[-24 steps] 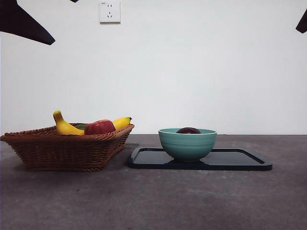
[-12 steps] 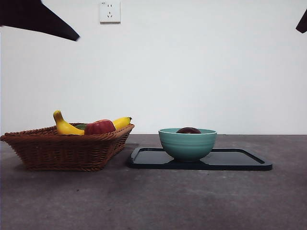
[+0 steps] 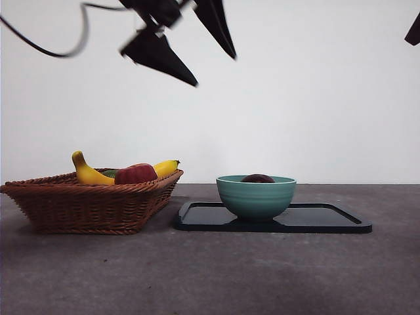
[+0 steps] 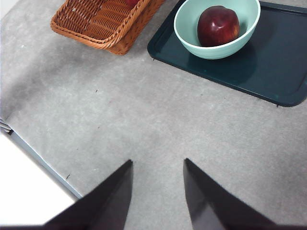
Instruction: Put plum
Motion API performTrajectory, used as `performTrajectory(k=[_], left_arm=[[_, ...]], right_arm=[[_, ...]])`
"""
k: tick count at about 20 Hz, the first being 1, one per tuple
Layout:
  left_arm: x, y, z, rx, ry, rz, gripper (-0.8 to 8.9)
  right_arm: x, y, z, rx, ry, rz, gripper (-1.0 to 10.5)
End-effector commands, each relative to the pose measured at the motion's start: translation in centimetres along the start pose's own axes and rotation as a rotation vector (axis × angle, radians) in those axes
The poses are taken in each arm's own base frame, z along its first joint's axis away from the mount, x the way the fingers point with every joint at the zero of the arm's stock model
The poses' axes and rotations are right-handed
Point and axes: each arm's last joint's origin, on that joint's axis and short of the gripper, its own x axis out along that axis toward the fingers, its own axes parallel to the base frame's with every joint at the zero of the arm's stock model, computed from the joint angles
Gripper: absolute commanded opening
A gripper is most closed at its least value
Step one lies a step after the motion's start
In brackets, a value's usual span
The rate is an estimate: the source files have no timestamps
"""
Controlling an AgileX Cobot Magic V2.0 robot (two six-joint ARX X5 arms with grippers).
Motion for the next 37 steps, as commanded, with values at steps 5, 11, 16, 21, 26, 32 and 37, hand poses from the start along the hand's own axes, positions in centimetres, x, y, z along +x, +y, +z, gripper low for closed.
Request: performTrajectory(k=[5,11,16,21,26,32,37], left_arm=[[7.6,0.4,1.9,0.039,0.068,0.039,3.74],[13.4,1.4,0.5,0.08,0.137,0.083,3.75],[16.3,1.8,-1.0,0.112,0.177,0.111,3.75],[17.5,1.3,-1.7,0.145,0.18,0.109,3.75],[18.1,1.2,-2.2,0.155,0.192,0.127,3.75],[18.5,0.8,-2.5,0.17,0.202,0.128,3.68],[18.4,0.7,-2.6,0.171,0.212,0.128,2.16]], right_arm=[[-0.1,0.1,0.2,-0.009,-0.01,0.007,1.7],[-0.1,0.1,0.2,-0.009,-0.009,0.007,1.7],[-0.1,0.1,0.2,-0.005,-0.002,0.006,1.7],[-0.1,0.1,0.1,-0.002,0.007,0.005,1.7],[-0.1,0.1,0.0,0.0,0.012,0.005,1.7],[-0.1,0.1,0.0,-0.004,0.012,0.005,1.7],[-0.1,0.1,0.0,-0.007,0.011,0.004,1.7]])
